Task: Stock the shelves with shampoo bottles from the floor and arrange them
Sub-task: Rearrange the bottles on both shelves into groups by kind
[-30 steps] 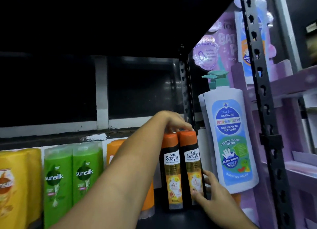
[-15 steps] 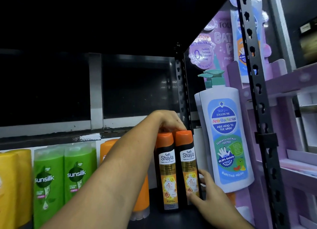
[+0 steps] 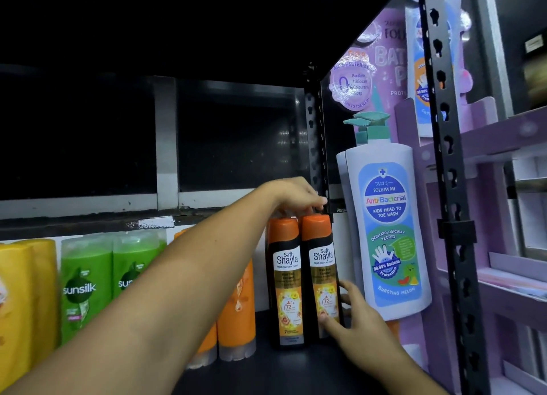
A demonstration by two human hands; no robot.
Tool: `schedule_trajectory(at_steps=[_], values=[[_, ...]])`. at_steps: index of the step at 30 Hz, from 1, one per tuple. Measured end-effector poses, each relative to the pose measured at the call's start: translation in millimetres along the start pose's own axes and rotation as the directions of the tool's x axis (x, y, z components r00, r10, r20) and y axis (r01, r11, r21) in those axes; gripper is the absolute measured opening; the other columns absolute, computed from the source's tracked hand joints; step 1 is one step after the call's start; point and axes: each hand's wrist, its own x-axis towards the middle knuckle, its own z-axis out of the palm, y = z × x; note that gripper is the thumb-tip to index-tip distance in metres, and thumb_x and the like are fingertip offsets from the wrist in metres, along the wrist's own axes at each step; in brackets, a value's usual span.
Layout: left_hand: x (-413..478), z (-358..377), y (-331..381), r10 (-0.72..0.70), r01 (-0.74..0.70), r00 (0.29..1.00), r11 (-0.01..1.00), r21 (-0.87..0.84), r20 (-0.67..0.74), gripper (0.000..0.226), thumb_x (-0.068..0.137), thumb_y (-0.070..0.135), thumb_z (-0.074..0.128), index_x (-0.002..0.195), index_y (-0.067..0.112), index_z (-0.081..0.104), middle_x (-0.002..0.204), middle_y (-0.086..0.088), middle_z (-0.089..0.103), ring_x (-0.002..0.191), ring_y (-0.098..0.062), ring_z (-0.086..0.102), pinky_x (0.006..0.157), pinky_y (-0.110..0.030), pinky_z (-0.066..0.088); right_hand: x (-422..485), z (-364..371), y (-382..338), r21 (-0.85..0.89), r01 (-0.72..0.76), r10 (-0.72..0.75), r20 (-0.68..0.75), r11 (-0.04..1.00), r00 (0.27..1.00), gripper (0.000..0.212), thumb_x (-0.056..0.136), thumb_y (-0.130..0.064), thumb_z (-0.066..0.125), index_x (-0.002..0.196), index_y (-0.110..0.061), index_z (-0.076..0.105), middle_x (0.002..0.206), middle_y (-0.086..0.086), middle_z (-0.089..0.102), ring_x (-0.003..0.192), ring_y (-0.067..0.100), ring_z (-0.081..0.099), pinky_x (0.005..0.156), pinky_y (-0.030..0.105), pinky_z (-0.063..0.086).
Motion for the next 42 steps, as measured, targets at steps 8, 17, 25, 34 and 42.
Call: schedule_trajectory(at_steps=[8, 17, 25, 34, 42], values=[[-119.9, 48.1, -0.5, 0.311, -0.152, 0.797, 0.933, 0.327, -0.518, 0.024, 0.098, 0.039, 0.052, 0.101, 0.026, 0.072, 0.098, 0.009, 0.068, 0.094, -0.013, 0.060, 0.077, -0.034, 0.050, -2.8, -1.1, -5.0, -0.006, -0.027, 0.026, -0.046, 1.000, 0.999, 0.061, 0.090, -0.030, 0.074, 0.141, -0.035, 0.042, 0.112, -0.024, 0.061, 0.096, -0.015, 0.059, 0.078, 0.007, 0.043], [-189.6, 145.5, -28.6, -0.140, 0.068, 0.831, 0.986, -0.152, -0.538, 0.034, 0.095, 0.028, 0.065, 0.125, 0.025, 0.050, 0.115, 0.008, 0.064, 0.097, -0.007, 0.058, 0.078, -0.024, 0.047, -8.2, -1.1, -6.6, -0.029, -0.090, 0.090, -0.005, 0.996, 0.996, 0.061, 0.088, -0.026, 0.076, 0.141, -0.028, 0.045, 0.111, -0.013, 0.067, 0.103, 0.007, 0.066, 0.093, 0.027, 0.051], [-166.9, 165.7, -38.6, -0.296, 0.260, 0.892, 0.954, -0.147, -0.343, 0.056, 0.094, 0.021, 0.069, 0.137, 0.018, 0.034, 0.115, -0.007, 0.068, 0.100, -0.027, 0.069, 0.073, -0.034, 0.053, -3.9, 1.0, -3.3, -0.147, -0.131, 0.135, 0.015, 0.980, 0.991, 0.059, 0.092, -0.026, 0.071, 0.144, -0.023, 0.043, 0.125, -0.003, 0.069, 0.113, 0.015, 0.064, 0.096, 0.027, 0.047], [-151.5, 177.0, -47.3, -0.380, 0.342, 0.875, 0.924, -0.173, -0.299, 0.064, 0.087, 0.020, 0.080, 0.133, 0.018, 0.034, 0.120, -0.008, 0.066, 0.108, -0.030, 0.067, 0.088, -0.044, 0.058, -3.7, 1.2, -4.2, -0.167, -0.157, 0.163, 0.027, 0.973, 0.986, 0.060, 0.094, -0.019, 0.069, 0.146, -0.026, 0.039, 0.130, -0.002, 0.066, 0.118, 0.017, 0.062, 0.100, 0.031, 0.046], [-158.1, 175.1, -49.1, -0.340, 0.321, 0.876, 0.940, -0.112, -0.341, 0.058, 0.086, 0.029, 0.082, 0.122, 0.019, 0.037, 0.115, -0.008, 0.068, 0.103, -0.031, 0.068, 0.082, -0.043, 0.058, -5.3, 1.3, -6.1, -0.209, -0.160, 0.166, 0.009, 0.965, 0.986, 0.062, 0.092, -0.023, 0.071, 0.146, -0.024, 0.040, 0.131, 0.000, 0.065, 0.119, 0.021, 0.062, 0.098, 0.033, 0.046]])
